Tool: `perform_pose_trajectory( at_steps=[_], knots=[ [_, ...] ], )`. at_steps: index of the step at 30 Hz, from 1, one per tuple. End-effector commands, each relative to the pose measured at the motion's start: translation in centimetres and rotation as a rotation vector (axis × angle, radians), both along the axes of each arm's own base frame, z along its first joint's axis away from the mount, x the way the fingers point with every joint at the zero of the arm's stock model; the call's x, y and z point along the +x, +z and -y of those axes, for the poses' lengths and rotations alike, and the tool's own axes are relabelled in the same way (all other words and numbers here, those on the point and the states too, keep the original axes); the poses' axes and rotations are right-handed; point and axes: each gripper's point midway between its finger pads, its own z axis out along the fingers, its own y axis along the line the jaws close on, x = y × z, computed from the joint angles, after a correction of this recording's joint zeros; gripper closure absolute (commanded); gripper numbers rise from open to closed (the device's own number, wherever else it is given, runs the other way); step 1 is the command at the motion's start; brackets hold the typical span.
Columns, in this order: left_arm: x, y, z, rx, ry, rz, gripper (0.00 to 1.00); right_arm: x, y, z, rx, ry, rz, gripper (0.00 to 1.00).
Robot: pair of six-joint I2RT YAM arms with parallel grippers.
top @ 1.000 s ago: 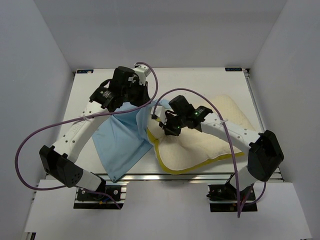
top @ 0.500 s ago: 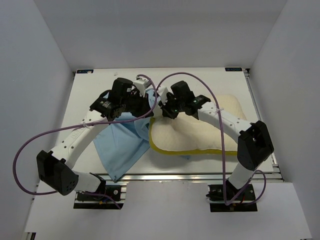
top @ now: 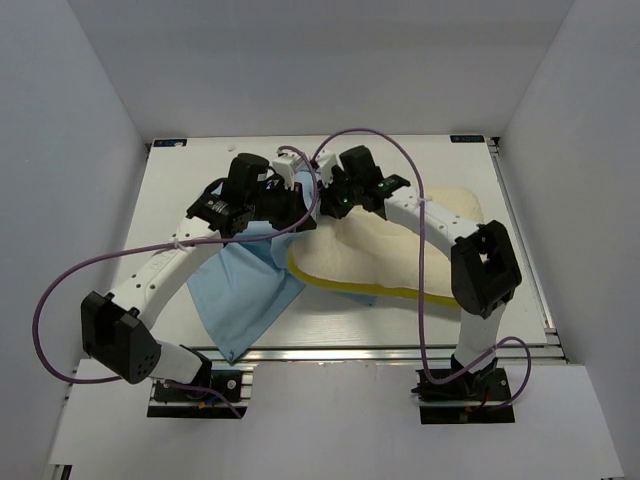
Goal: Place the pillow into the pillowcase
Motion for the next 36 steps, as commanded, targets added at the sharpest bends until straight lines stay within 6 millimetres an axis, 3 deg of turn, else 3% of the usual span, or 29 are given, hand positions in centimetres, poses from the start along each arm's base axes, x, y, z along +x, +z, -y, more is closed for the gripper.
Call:
perform_pose_trajectory(
  at_steps=[1,4,8,16,21,23,24,25,28,30,31,32,33,35,36],
  knots=[
    [-1.4,2.7,0.3,-0.031,-0.053,0.028,1.0,8.9,6.7,3.8,0.105,-0.222,0.208,1.0],
    [-1.4,0.6,-0.4,0.037,-0.047,-0.002,1.0,12.2,6.8,8.2,0.114,-0.377,0.219,1.0],
    [-1.0,-0.8,-0.6,0.072,-0.033,-0.019,1.0,13.7,6.2,11.3,0.065,-0.521,0.259,1.0],
    [-0.6,0.2,0.8,0.017,-0.072,-0.034,1.0,15.3,3.1,14.8,-0.051,-0.746,0.253,1.0],
    [-0.2,0.8,0.2,0.043,-0.044,-0.013,0.99,15.4,2.0,15.2,-0.041,-0.785,0.19,1.0],
    [0.5,0.1,0.0,0.069,-0.008,-0.021,0.92,15.0,1.5,14.6,-0.035,-0.752,0.16,1.0],
    [0.9,-0.3,-0.1,0.079,0.01,-0.025,0.9,14.5,1.1,14.2,-0.038,-0.721,0.136,0.97],
    [1.4,-0.6,0.2,0.072,0.028,-0.03,0.9,13.9,0.8,13.2,-0.025,-0.656,0.106,0.75],
    [2.7,-2.8,1.3,0.058,0.043,-0.077,0.9,12.0,0.8,11.9,-0.01,-0.551,0.044,0.48],
    [3.5,-5.0,2.0,0.067,0.049,-0.122,0.9,10.9,1.7,12.0,-0.011,-0.51,0.045,0.43],
    [4.1,-5.2,2.4,0.057,0.05,-0.124,0.9,9.3,1.2,11.4,-0.001,-0.443,-0.002,0.37],
    [4.5,-5.8,2.7,0.06,0.052,-0.136,0.9,8.5,3.0,11.5,0.018,-0.403,0.025,0.34],
    [5.1,-7.4,3.0,0.074,0.054,-0.164,0.9,7.7,3.6,11.4,0.036,-0.371,0.025,0.29],
    [6.3,-7.6,3.8,0.063,0.057,-0.162,0.89,5.4,5.4,11.5,0.075,-0.283,0.03,0.25],
    [6.8,-9.0,4.2,0.075,0.059,-0.186,0.88,4.6,6.2,11.6,0.087,-0.259,0.034,0.23]
  ],
)
